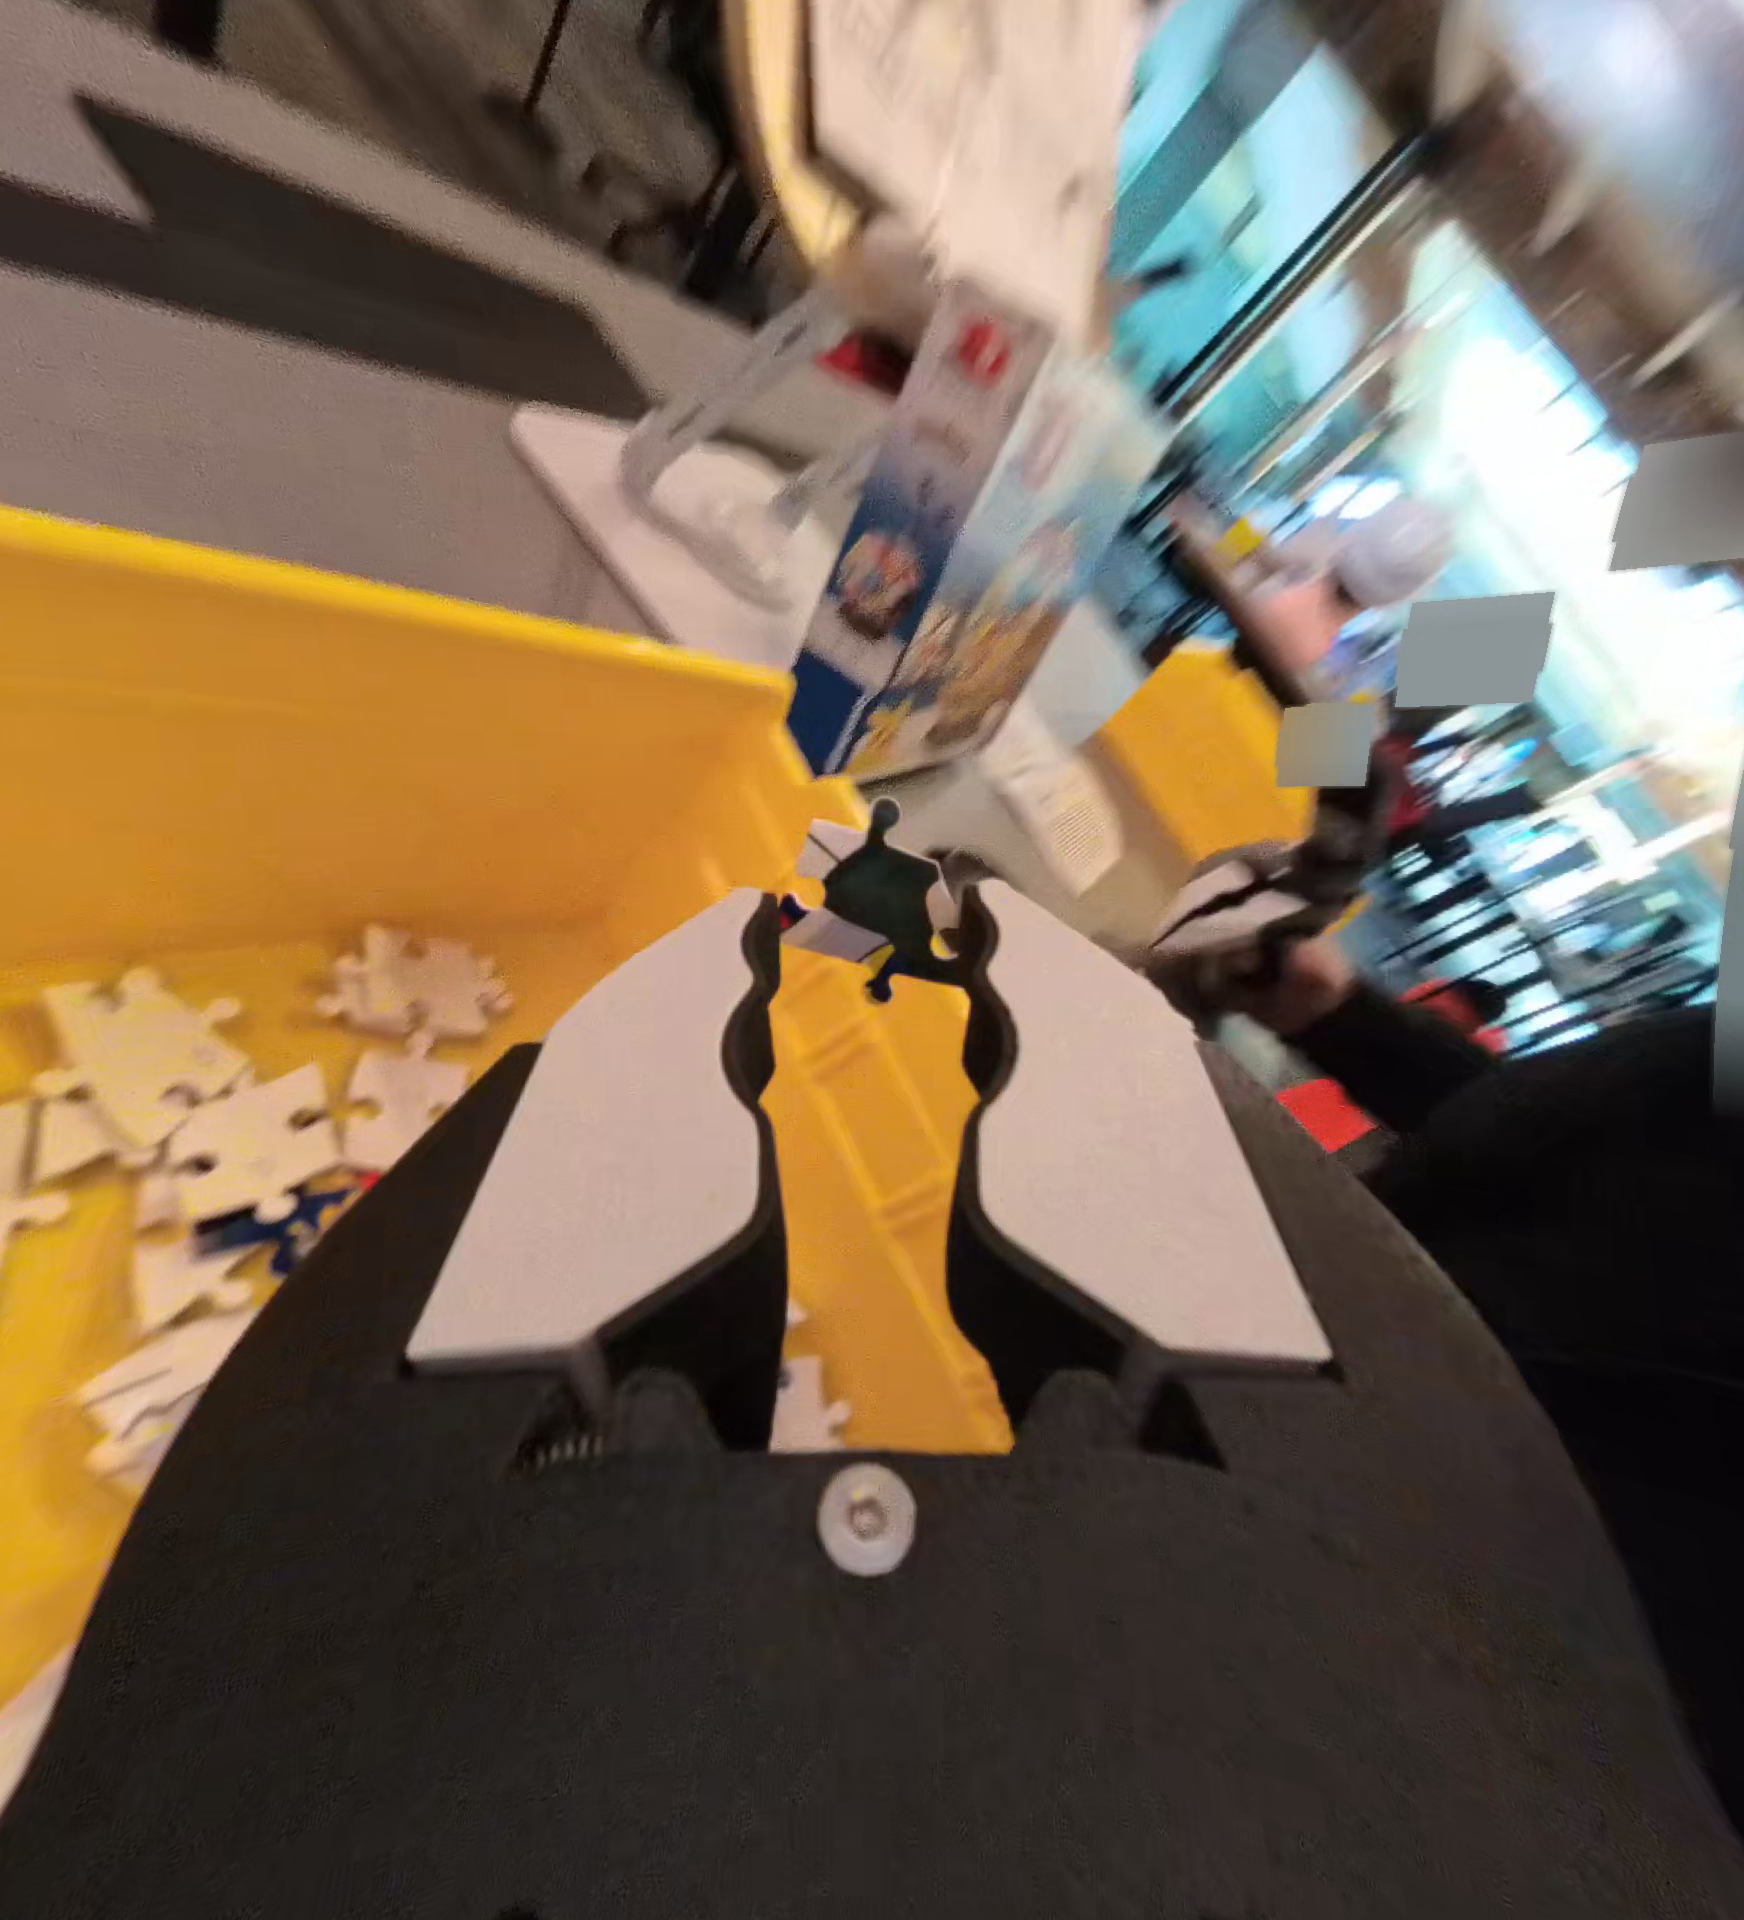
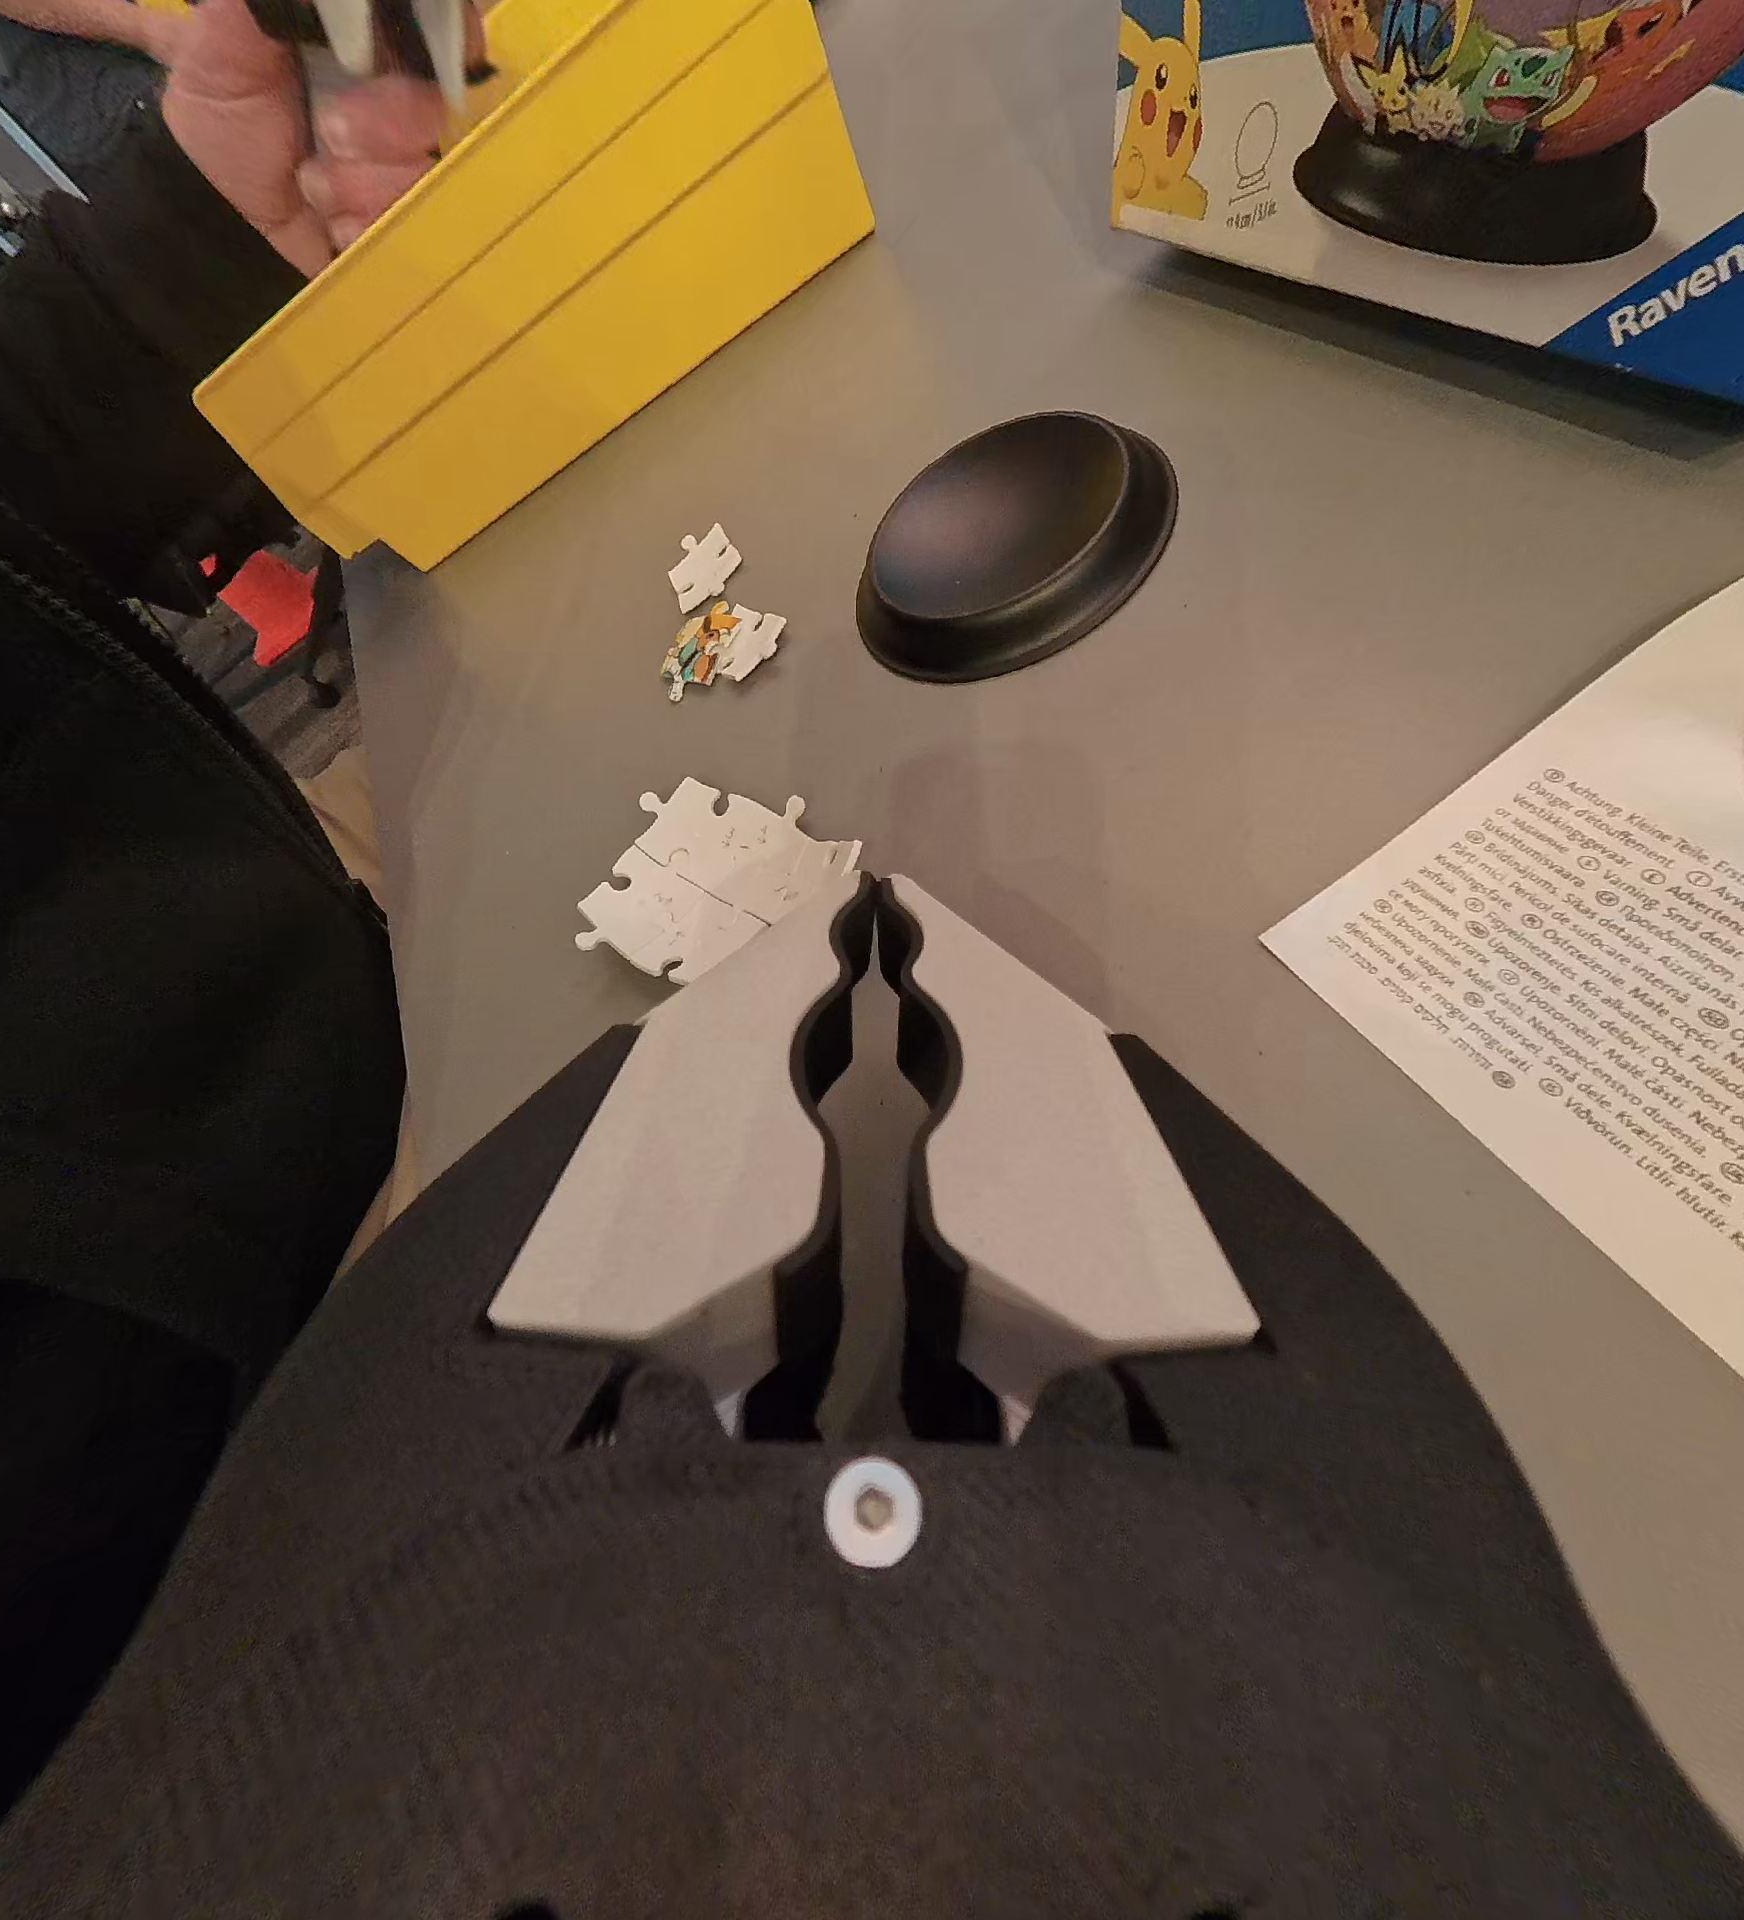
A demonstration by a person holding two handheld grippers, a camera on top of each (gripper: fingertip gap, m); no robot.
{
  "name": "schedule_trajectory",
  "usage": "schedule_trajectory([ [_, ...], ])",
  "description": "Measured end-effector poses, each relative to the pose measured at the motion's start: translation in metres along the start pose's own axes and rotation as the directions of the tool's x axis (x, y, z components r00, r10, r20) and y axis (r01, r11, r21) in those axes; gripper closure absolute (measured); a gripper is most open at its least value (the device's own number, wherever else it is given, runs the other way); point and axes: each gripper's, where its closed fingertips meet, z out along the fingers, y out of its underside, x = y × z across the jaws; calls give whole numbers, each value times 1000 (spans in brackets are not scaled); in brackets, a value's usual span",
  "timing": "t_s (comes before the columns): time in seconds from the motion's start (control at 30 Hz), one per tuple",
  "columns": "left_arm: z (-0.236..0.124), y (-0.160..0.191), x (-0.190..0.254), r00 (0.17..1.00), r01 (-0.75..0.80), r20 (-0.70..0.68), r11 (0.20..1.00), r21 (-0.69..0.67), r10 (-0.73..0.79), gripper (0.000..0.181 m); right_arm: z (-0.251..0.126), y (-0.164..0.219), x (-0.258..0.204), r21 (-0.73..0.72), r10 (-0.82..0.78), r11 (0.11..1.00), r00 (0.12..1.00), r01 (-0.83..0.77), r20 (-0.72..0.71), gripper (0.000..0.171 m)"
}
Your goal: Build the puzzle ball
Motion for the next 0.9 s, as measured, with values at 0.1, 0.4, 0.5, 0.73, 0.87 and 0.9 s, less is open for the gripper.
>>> schedule_trajectory([
  [0.1,-25,-28,20,968,133,-234,974,183,-88,149,0,0,0,1,-3,1000,1000,3,0,171],
  [0.4,-51,-45,44,893,226,-445,923,313,-68,149,-1,-1,-1,6,-6,1000,1000,6,4,171],
  [0.5,-47,-39,38,922,200,-380,937,286,-80,149,-1,-1,-1,9,-8,1000,1000,8,4,171],
  [0.73,-51,44,-55,887,5,446,961,-278,124,149,-1,-1,-2,8,-5,1000,1000,5,9,171],
  [0.87,-77,70,-79,746,62,616,896,-441,252,148,0,0,-1,2,-4,1000,1000,4,7,171],
  [0.9,-79,75,-80,730,65,622,877,-475,283,145,0,0,-1,0,-4,1000,1000,4,6,171],
])
